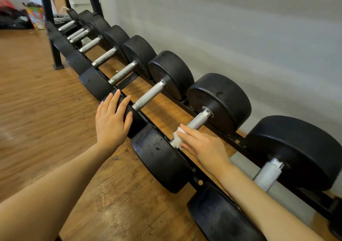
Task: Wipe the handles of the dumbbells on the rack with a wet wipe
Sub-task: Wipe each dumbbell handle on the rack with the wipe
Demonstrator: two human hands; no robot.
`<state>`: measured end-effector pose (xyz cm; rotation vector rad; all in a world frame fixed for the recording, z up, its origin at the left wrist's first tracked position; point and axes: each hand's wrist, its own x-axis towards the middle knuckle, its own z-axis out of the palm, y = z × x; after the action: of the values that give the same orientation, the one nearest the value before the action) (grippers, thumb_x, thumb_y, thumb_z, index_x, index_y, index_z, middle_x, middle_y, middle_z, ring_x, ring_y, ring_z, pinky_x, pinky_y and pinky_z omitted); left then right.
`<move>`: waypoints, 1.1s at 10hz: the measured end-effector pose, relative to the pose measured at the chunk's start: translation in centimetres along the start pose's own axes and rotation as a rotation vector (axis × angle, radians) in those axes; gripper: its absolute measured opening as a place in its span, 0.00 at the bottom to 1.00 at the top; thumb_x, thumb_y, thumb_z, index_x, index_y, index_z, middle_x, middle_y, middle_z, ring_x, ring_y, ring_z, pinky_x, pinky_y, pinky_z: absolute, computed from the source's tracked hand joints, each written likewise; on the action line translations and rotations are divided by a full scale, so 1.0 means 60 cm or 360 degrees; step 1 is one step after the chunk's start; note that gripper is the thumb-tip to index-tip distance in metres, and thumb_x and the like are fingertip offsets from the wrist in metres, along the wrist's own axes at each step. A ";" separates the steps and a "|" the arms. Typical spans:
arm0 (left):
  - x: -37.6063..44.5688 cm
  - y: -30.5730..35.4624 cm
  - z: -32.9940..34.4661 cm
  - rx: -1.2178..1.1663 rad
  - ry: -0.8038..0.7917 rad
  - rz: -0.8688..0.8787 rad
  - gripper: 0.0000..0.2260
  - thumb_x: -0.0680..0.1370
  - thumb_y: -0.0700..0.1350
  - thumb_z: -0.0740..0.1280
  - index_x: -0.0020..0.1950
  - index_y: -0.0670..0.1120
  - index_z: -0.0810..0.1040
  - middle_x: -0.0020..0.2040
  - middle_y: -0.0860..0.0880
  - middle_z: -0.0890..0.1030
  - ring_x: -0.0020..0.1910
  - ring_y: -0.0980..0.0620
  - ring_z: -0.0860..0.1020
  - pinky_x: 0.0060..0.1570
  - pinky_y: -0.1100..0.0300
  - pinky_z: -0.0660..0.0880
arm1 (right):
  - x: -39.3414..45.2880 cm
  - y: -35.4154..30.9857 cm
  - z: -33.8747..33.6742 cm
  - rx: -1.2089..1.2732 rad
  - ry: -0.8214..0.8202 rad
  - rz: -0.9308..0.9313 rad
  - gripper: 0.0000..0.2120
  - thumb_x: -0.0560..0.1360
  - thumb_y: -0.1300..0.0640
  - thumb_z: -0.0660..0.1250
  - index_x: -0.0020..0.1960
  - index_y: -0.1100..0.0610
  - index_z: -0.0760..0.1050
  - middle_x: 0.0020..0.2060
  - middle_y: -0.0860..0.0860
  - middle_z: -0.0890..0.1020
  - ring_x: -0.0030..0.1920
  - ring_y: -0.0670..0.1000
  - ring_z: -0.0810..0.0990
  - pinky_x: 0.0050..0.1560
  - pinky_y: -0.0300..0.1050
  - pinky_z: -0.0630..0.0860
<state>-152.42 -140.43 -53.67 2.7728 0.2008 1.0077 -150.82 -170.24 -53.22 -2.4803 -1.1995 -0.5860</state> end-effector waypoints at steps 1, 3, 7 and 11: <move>0.000 0.000 0.000 -0.0005 0.0001 -0.0001 0.23 0.82 0.53 0.54 0.75 0.48 0.68 0.77 0.43 0.64 0.77 0.41 0.59 0.74 0.41 0.56 | 0.000 -0.006 0.000 0.0022 0.0012 -0.0030 0.18 0.77 0.53 0.65 0.65 0.55 0.75 0.64 0.50 0.78 0.41 0.48 0.82 0.35 0.46 0.81; 0.000 0.002 0.000 -0.0014 0.0001 -0.0006 0.23 0.82 0.54 0.53 0.76 0.48 0.68 0.78 0.43 0.64 0.77 0.42 0.59 0.75 0.42 0.55 | -0.005 -0.003 -0.001 -0.0053 0.0123 0.0092 0.20 0.73 0.55 0.72 0.64 0.56 0.77 0.62 0.51 0.80 0.43 0.49 0.83 0.34 0.42 0.81; 0.000 0.003 -0.001 -0.0017 0.0037 0.0002 0.23 0.82 0.53 0.54 0.75 0.47 0.69 0.77 0.42 0.65 0.76 0.40 0.61 0.74 0.41 0.58 | 0.001 0.002 -0.004 -0.0241 0.0199 0.0429 0.25 0.71 0.59 0.74 0.67 0.56 0.73 0.66 0.52 0.76 0.40 0.46 0.82 0.33 0.35 0.76; 0.000 0.005 -0.001 -0.0016 0.0021 -0.0010 0.23 0.82 0.54 0.53 0.75 0.47 0.69 0.77 0.42 0.65 0.77 0.40 0.60 0.74 0.41 0.57 | 0.001 -0.001 0.007 -0.0242 0.0203 0.0259 0.26 0.70 0.61 0.74 0.67 0.59 0.73 0.67 0.55 0.75 0.38 0.46 0.82 0.34 0.35 0.76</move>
<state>-152.43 -140.72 -53.56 2.7557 0.2057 1.0228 -150.71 -169.96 -53.55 -2.5892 -0.9268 -0.8035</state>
